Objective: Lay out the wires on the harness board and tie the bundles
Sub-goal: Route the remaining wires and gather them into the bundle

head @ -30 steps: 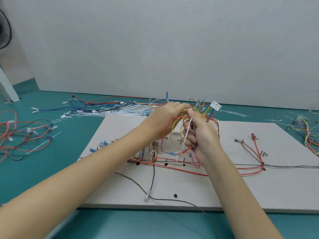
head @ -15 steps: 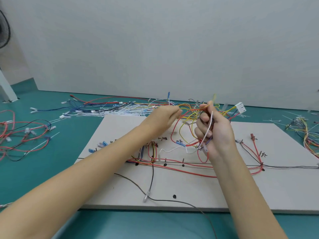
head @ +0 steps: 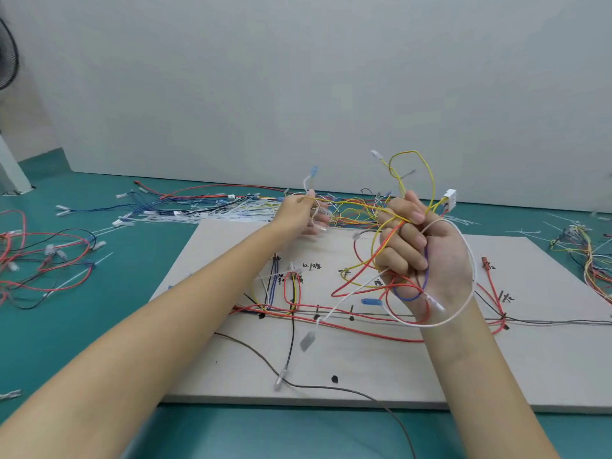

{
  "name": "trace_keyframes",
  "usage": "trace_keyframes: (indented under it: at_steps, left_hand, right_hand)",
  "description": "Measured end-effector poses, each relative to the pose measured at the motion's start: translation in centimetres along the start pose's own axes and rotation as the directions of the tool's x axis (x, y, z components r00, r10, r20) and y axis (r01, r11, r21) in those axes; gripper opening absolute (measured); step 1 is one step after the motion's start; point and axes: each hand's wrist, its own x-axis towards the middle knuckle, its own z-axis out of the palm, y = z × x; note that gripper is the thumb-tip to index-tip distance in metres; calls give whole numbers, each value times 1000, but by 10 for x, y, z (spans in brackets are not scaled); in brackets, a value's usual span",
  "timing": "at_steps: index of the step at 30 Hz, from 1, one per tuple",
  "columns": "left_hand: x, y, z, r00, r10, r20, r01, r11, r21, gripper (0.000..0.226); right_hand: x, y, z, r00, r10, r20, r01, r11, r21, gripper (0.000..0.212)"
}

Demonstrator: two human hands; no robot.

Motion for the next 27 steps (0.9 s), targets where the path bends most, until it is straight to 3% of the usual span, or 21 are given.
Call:
trace_keyframes:
  at_steps: [1,3,5,6,8,10,11,13,16,19,21,23,25,27]
  left_hand:
    - [-2,4,1,996,-88,22,90,988,-128,52]
    - [-4,10,1,992,-120,35,124,978,-170,54]
    - [-4,14,-5,1000,28,-14,-27,995,97,52]
    - [-3,14,-10,989,136,-52,-113,942,315,50]
    - [-2,14,-21,933,352,-78,-205,695,689,42]
    - [-4,14,-28,834,545,-92,-256,528,810,33]
    - [-5,15,-31,786,606,-122,-279,524,805,31]
    - [-8,17,-33,736,629,-250,-315,645,696,33]
    - [-17,28,-31,743,503,-441,-390,861,325,39]
    - [-33,42,-36,790,395,-470,-434,900,26,42]
    - [-46,51,-42,869,361,-338,-409,909,-80,42]
    - [-62,62,-46,942,329,-72,-336,932,-137,41]
    - [-75,72,-52,936,289,199,-251,948,-196,37]
    - [-86,81,-65,851,245,464,-143,959,-245,32]
  right_hand:
    - [1,1,0,1000,-6,-28,5,999,-41,39]
    - [2,1,0,994,-37,-103,28,996,-85,37]
    - [4,-1,-1,978,-91,-189,73,992,-100,34]
    - [4,-2,-2,964,-129,-232,104,988,-115,32]
    - [5,-3,-3,933,-209,-292,164,971,-171,28]
    - [6,-2,-4,909,-262,-323,191,953,-235,25]
    - [6,-2,-4,900,-274,-339,193,948,-254,25]
    - [6,-1,-5,885,-284,-369,183,941,-284,27]
    - [5,0,-7,882,-279,-380,143,926,-348,37]
    - [3,0,-4,924,-219,-314,74,907,-415,42]
    - [1,0,-1,964,-139,-225,27,898,-440,43]
    - [-2,0,1,991,-48,-128,-18,884,-468,43]
    - [-4,2,2,997,65,-35,-74,855,-514,43]
    - [-6,4,2,977,203,62,-139,833,-536,44]
